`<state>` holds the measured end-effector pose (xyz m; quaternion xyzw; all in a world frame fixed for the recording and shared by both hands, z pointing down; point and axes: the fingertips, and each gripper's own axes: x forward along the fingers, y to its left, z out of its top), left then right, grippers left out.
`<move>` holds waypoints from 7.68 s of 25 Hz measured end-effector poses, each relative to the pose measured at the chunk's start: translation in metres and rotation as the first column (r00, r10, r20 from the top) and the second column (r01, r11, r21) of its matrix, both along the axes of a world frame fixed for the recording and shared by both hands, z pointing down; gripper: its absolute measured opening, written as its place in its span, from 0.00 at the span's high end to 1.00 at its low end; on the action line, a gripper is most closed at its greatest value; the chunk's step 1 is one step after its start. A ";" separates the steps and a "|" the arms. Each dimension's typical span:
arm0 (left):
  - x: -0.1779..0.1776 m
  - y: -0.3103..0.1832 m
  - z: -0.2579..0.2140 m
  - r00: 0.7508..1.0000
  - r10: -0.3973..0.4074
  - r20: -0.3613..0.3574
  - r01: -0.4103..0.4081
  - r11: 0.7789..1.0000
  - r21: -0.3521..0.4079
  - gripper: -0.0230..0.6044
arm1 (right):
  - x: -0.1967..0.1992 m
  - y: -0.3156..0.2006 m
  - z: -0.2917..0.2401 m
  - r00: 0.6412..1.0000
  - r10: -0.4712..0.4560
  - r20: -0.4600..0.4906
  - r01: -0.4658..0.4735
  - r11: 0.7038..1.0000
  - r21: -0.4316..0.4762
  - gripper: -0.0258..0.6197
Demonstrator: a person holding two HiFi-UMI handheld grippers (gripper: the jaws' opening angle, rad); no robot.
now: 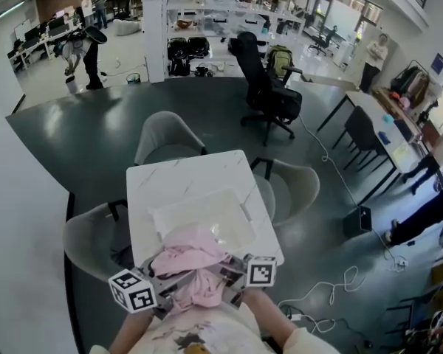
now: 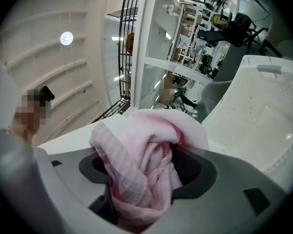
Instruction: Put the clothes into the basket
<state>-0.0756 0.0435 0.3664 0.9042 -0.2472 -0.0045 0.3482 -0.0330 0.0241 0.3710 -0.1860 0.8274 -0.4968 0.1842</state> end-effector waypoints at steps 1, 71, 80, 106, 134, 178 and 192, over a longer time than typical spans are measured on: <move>0.000 -0.006 -0.001 1.000 -0.004 0.000 0.004 1.000 0.003 0.33 | 0.000 -0.007 -0.002 1.000 -0.005 0.000 0.005 1.000 0.007 0.44; 0.038 -0.177 0.171 0.951 -0.256 0.170 0.292 0.928 -0.232 0.33 | 0.048 -0.180 0.186 0.945 -0.168 -0.280 0.084 0.954 -0.288 0.44; 0.035 -0.171 0.188 0.951 -0.253 0.180 0.291 0.928 -0.234 0.34 | 0.046 -0.175 0.200 0.929 -0.164 -0.333 0.065 0.955 -0.289 0.44; 0.037 -0.187 0.280 0.920 -0.197 0.338 0.308 0.898 -0.314 0.39 | 0.059 -0.193 0.283 0.815 -0.138 -0.563 -0.067 0.943 -0.327 0.50; 0.037 -0.199 0.362 0.823 -0.152 0.547 0.418 0.814 -0.403 0.44 | 0.070 -0.207 0.369 0.626 -0.111 -0.772 -0.298 0.880 -0.369 0.52; 0.016 -0.204 0.310 0.778 -0.237 0.582 0.445 0.862 -0.243 0.44 | 0.066 -0.208 0.317 0.536 -0.103 -0.838 -0.154 0.964 -0.218 0.48; 0.014 -0.189 0.252 0.747 -0.425 0.511 0.534 0.842 -0.079 0.44 | 0.068 -0.203 0.274 0.566 -0.019 -0.824 -0.114 0.988 -0.101 0.48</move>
